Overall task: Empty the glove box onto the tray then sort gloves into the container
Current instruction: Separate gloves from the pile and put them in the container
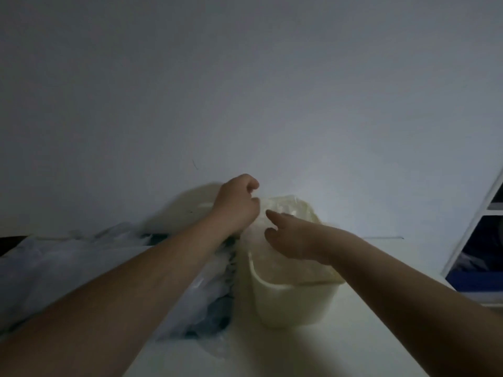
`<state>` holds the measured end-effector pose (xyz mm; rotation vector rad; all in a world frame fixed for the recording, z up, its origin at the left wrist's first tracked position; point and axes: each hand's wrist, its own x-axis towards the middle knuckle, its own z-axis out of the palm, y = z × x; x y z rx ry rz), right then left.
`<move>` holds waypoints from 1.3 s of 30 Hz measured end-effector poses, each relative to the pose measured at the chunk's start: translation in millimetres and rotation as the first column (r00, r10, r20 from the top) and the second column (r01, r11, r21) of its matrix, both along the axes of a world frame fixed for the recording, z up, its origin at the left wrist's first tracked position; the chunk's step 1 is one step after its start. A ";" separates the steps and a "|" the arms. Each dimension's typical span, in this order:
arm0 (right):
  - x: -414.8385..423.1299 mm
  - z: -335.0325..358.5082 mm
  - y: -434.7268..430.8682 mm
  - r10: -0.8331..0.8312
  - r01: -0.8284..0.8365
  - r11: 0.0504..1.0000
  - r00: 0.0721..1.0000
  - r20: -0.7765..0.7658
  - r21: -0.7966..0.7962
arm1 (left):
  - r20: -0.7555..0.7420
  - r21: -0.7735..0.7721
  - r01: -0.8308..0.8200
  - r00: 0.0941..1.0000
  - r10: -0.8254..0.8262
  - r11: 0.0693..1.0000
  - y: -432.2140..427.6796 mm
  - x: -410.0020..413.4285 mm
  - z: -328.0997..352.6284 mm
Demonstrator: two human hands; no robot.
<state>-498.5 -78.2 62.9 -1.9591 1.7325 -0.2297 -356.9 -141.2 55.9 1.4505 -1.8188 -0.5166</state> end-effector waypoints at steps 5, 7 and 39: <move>9.4 -44.6 -30.2 0.204 -0.166 0.978 0.877 -0.435 0.123 | -0.078 -0.030 -0.007 0.997 0.005 1.000 17.9 47.8 -1.1; 10.1 -59.5 -38.4 0.226 -0.146 0.971 0.820 -0.525 0.190 | -0.050 -0.007 0.029 0.998 -0.029 1.000 25.1 58.1 -6.6; 174.9 -76.3 5.5 0.075 0.282 0.864 0.747 0.660 -0.418 | -0.250 -0.095 -0.237 0.946 0.207 0.967 88.6 224.3 -71.8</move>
